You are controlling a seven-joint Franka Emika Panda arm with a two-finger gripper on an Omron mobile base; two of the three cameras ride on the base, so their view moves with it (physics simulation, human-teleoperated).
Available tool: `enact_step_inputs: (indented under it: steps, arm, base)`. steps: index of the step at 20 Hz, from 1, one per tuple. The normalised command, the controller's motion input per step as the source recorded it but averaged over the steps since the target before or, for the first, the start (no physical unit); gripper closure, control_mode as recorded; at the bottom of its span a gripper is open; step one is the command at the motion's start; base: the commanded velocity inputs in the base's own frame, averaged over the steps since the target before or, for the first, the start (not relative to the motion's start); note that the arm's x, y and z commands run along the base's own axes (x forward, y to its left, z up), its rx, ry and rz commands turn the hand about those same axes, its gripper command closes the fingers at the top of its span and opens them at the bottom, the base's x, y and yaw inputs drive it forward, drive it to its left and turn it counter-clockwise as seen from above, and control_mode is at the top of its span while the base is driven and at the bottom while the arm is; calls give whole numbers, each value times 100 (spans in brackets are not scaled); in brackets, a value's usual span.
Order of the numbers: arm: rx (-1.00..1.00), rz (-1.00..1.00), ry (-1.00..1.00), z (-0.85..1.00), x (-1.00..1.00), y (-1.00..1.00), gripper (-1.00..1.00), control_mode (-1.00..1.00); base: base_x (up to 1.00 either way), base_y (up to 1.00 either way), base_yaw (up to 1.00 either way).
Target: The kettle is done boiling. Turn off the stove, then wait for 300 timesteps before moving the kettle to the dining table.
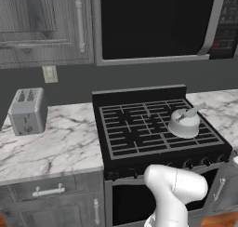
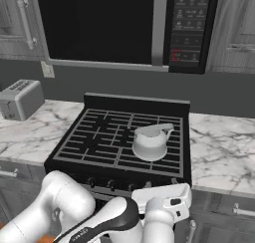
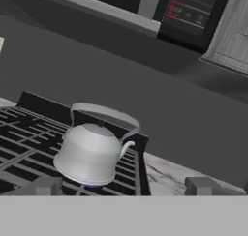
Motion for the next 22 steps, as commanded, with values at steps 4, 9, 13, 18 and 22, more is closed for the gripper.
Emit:
enact_step_inputs:
  steps: [4, 9, 13, 18, 22]
  arm:
    - [-4, 0, -3, -18, 0, -41, -100, -100]
    - [-5, 0, -10, -28, 0, -25, -100, -100]
    - [-11, 0, -12, -43, -7, -12, -100, -100]
    - [-12, 4, -10, -47, -7, -1, -100, -100]
    - [-12, 5, -7, -45, 0, 0, -100, -100]
  base:
    - [0, 0, 0]
    - [0, 0, 0]
    - [0, 0, 0]
    - [0, 0, 0]
    - [0, 0, 0]
